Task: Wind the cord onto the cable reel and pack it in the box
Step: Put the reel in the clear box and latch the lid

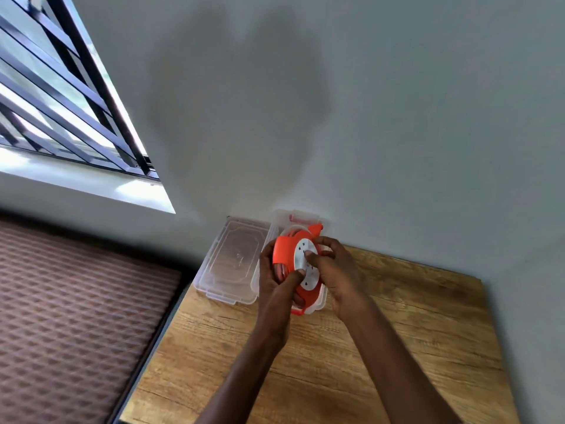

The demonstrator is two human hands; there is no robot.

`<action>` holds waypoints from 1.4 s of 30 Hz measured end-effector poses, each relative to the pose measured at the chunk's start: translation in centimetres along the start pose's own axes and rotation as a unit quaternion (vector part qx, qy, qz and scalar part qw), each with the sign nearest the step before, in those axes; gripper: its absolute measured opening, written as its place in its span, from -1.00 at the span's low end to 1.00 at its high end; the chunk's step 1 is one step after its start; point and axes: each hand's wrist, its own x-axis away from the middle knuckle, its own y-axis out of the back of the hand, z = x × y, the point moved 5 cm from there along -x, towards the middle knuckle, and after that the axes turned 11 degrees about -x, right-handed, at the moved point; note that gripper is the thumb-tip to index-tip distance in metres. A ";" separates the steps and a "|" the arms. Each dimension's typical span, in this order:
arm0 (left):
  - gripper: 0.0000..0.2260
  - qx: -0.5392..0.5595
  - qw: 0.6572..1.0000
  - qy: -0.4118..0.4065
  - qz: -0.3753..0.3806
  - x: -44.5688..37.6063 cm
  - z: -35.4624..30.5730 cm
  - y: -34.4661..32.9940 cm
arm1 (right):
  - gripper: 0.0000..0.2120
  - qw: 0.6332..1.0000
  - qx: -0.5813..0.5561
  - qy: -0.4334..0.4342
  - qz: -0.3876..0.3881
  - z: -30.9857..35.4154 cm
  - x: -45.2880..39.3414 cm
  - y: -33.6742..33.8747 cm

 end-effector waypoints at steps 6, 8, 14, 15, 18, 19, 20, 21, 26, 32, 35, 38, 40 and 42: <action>-0.35 -0.021 1.000 -0.012 -0.004 -2.4 0.2 0.7 | -0.60 0.999 0.020 -0.030 0.040 -0.3 -4.4 -2.0; -0.43 -0.052 0.999 -0.012 -0.010 -3.2 0.2 1.1 | -0.59 0.998 0.029 -0.020 0.053 -0.5 -5.8 -2.4; -0.63 -0.242 0.969 0.031 -0.047 -5.5 1.6 1.5 | -0.50 0.982 0.165 0.003 0.097 -0.8 -8.2 -2.9; -0.64 -0.282 0.958 0.033 -0.046 -5.8 1.7 1.3 | -0.47 0.979 0.175 0.001 0.101 -1.0 -8.4 -2.9; -0.69 -0.412 0.910 0.001 -0.033 -5.9 1.5 0.7 | -0.47 0.969 0.219 0.013 0.113 -1.8 -8.8 -3.0; -0.70 -0.446 0.894 -0.011 -0.032 -5.8 1.2 0.5 | -0.48 0.964 0.235 0.024 0.119 -2.0 -8.9 -3.1; -0.70 -0.480 0.876 -0.022 -0.029 -5.7 1.0 0.3 | -0.49 0.960 0.248 0.032 0.126 -2.3 -9.1 -3.1; -0.70 -0.515 0.856 -0.033 -0.023 -5.7 0.8 0.1 | -0.49 0.957 0.256 0.036 0.133 -2.6 -9.2 -3.1; -0.73 -0.648 0.760 -0.003 -0.041 -6.6 -0.4 0.4 | -0.44 0.938 0.305 0.068 0.151 -3.4 -9.5 -3.1; -0.58 -0.667 0.741 0.058 -0.060 -5.3 0.4 2.8 | -0.43 0.860 0.410 0.297 0.064 -0.7 -8.8 -3.0; -0.54 -0.692 0.710 0.131 -0.010 -4.6 1.7 4.7 | -0.26 0.790 0.522 0.314 0.075 0.4 -10.3 -3.4; -0.60 -0.666 0.728 0.153 0.053 -4.0 2.6 5.6 | -0.20 0.762 0.582 0.257 0.116 -0.2 -12.0 -3.3; -0.66 -0.610 0.773 0.165 0.055 -3.5 2.8 5.6 | -0.24 0.756 0.592 0.256 0.107 -0.4 -12.4 -2.7; -0.71 -0.570 0.806 0.159 0.025 -3.2 2.9 5.6 | -0.33 0.761 0.590 0.261 0.072 -0.2 -12.3 -1.6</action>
